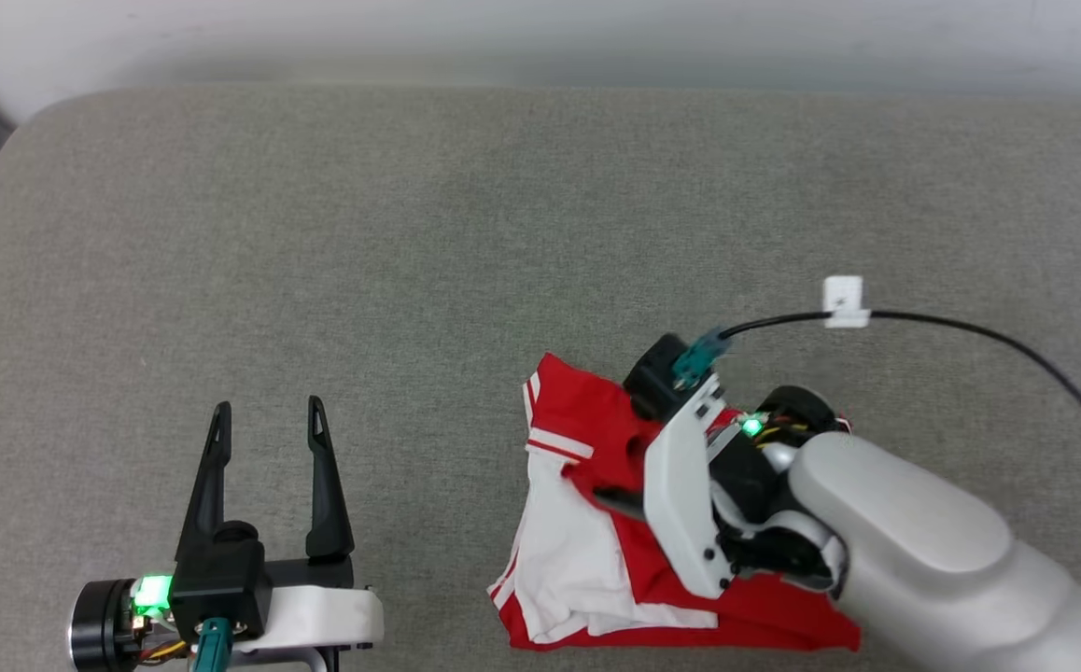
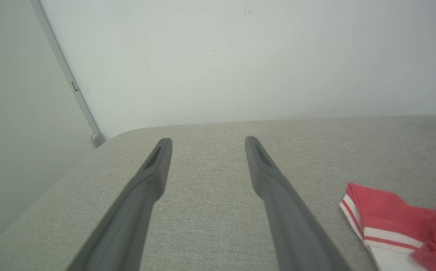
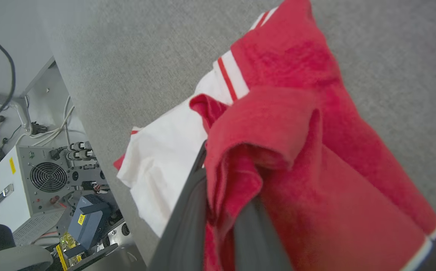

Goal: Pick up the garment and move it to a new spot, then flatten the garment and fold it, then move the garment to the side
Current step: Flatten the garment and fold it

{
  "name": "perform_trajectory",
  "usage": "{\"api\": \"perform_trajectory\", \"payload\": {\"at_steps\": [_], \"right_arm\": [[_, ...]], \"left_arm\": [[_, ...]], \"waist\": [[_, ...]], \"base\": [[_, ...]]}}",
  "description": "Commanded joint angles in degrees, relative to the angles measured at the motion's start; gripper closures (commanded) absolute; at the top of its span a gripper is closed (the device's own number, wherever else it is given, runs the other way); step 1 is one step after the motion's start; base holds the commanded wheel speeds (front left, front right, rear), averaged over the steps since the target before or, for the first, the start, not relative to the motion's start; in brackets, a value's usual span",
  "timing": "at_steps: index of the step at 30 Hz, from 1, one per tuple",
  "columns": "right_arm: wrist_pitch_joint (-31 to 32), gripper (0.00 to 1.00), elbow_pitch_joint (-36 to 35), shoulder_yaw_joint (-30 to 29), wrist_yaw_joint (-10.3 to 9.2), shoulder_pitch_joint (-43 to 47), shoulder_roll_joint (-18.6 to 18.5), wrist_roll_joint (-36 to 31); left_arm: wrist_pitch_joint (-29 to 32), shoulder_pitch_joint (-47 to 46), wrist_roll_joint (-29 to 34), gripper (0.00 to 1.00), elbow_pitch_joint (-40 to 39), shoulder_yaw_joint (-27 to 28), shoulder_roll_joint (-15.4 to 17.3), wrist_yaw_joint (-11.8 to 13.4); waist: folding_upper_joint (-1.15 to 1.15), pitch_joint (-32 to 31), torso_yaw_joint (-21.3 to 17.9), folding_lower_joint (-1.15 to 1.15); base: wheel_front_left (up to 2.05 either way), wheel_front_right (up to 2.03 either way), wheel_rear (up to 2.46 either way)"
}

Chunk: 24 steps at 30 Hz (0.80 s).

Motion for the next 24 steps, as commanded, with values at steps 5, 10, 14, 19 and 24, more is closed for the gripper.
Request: {"api": "perform_trajectory", "payload": {"at_steps": [5, 10, 14, 19, 24], "right_arm": [[-0.3, 1.00, 7.4, 5.8, -0.04, -1.0, 2.3, -2.7], [-3.9, 0.66, 8.9, 6.9, -0.04, -1.1, 2.6, -1.9], [-9.5, 0.00, 6.3, 7.0, -0.04, -2.6, 0.8, -1.8], [-20.3, 0.00, 1.8, 4.2, -0.03, -3.0, -3.6, -4.3], [-32.0, 0.00, 1.2, -4.2, -0.03, -0.3, -6.8, -9.8]], "left_arm": [[-0.3, -1.0, 0.3, 0.00, 0.7, -0.1, -0.5, -0.2], [-0.3, -0.5, 0.0, 0.00, 1.0, 0.1, -0.6, -0.3], [-0.3, 0.6, -0.2, 0.00, 1.0, 0.8, -0.7, -0.5], [-0.3, 2.4, -0.6, 0.00, 0.6, 1.7, -0.8, -0.8], [-0.3, 3.9, -0.9, 0.00, 0.0, 2.3, -0.9, -1.4]], "waist": [[0.00, 0.4, 0.7, -0.01], [0.00, -0.6, 0.3, -0.01], [0.00, -2.4, -0.7, -0.01], [0.00, -4.4, -2.0, -0.01], [0.00, -5.9, -3.3, -0.01]], "base": [[0.00, 0.00, 0.00], [0.00, 0.00, 0.00], [0.00, 0.00, 0.00], [0.00, 0.00, 0.00], [0.00, 0.00, 0.00]]}}
